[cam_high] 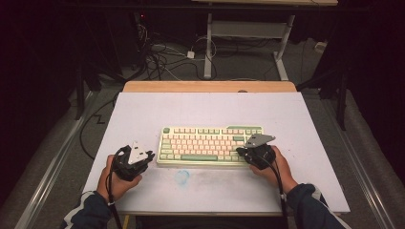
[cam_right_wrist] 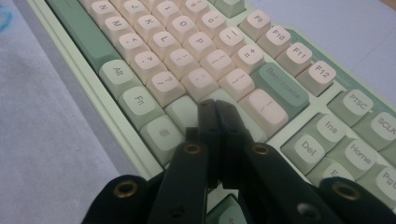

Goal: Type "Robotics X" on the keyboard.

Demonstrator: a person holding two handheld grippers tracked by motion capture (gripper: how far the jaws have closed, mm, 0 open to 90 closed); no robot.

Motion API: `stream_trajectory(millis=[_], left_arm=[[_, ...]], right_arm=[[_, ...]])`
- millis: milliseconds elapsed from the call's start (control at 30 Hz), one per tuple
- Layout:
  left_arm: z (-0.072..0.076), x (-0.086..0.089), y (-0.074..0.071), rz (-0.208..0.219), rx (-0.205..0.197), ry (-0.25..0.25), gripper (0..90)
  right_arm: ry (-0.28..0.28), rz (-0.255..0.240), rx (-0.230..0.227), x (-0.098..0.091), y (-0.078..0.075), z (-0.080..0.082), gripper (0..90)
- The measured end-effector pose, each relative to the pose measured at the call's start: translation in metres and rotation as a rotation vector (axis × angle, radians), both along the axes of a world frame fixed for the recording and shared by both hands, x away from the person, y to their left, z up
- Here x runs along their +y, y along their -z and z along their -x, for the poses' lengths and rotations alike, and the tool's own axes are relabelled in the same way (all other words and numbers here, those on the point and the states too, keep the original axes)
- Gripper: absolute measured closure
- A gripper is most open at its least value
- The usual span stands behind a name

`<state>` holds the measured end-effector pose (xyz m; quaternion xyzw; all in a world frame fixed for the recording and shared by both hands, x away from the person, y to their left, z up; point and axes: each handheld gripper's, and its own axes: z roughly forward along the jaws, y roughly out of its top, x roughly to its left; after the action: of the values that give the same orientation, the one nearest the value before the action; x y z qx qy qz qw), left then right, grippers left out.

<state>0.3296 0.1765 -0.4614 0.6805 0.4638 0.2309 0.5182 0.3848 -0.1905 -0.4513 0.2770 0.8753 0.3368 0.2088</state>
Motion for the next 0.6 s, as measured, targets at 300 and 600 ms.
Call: stream_trajectory(millis=[300, 600], left_arm=[[-0.001, -0.006, -0.007, -0.036, 0.018, 0.028, 87.1], [-0.014, -0.023, -0.019, -0.042, 0.051, 0.072, 87.1]], right_arm=[[0.002, -0.005, -0.003, 0.0, 0.001, 0.0, 90.0], [0.002, -0.005, -0.005, 0.0, 0.001, 0.0, 90.0]])
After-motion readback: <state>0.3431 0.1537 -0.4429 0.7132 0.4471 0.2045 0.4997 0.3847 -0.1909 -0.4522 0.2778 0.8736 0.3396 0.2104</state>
